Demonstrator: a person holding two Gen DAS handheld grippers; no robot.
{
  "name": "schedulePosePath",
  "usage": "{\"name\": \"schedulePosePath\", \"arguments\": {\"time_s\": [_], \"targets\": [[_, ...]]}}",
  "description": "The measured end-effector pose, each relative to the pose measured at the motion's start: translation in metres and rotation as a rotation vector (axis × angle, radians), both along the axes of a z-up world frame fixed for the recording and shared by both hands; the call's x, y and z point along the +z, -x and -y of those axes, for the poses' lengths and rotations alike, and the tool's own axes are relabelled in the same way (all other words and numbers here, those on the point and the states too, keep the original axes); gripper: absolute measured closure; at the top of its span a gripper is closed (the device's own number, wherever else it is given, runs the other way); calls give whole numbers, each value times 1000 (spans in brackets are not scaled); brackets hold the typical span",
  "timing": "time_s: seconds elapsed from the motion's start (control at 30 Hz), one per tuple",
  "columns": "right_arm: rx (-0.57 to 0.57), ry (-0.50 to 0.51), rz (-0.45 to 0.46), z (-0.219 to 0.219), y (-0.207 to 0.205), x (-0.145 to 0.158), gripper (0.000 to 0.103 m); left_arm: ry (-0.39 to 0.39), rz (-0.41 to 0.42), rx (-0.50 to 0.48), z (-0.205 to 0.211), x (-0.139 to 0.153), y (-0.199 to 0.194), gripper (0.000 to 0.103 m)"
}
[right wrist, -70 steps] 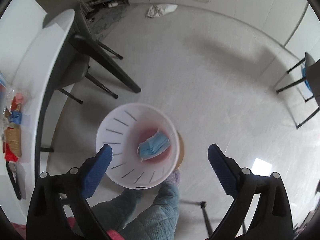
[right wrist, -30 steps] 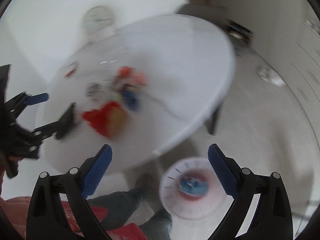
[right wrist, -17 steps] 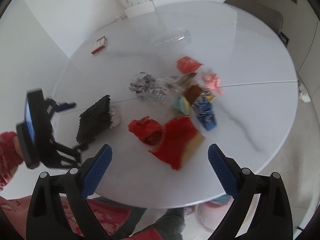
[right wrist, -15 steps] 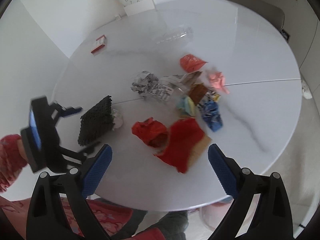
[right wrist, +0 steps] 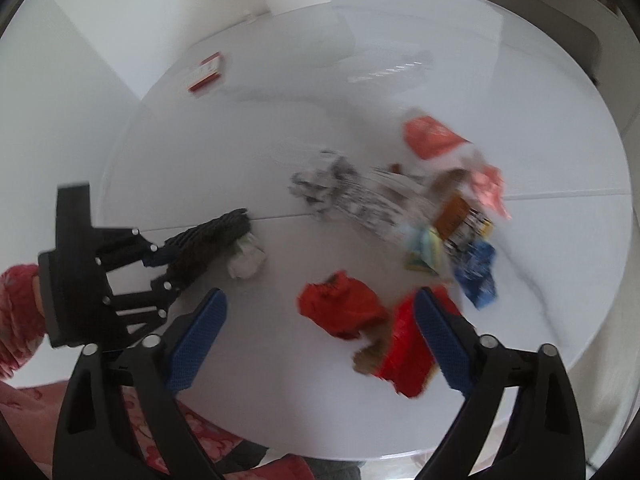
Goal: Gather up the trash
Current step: 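Grasp the black mesh net with the left gripper while the right grasps the green wrapper, then drop the black net and green wrapper into the wastebasket with both grippers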
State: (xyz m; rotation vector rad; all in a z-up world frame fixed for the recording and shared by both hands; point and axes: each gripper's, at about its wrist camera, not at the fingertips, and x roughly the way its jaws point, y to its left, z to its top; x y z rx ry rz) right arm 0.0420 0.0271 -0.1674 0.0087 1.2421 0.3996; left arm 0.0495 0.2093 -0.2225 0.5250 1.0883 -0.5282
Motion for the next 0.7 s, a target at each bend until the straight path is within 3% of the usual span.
{"name": "schedulePosePath", "arguments": {"time_s": [0.23,0.43,0.5,0.57,0.7], "targets": [[162,-2,-33,-61,-18,-35,21,72,2,104,-21,25,-6,87],[208,68,-87,-92,-31,-72,45,113,37,259,-49,49,-3,87],[206,83,-115,-94,-32,-81,64,127,45,299,-53,56,-2,87],[211,87,-112,-94,-31,-80,74,137,47,319,-52,58,-3,87],[184,48,-79,-84,-25,-61,75,166,55,343,-47,70,0,87]]}}
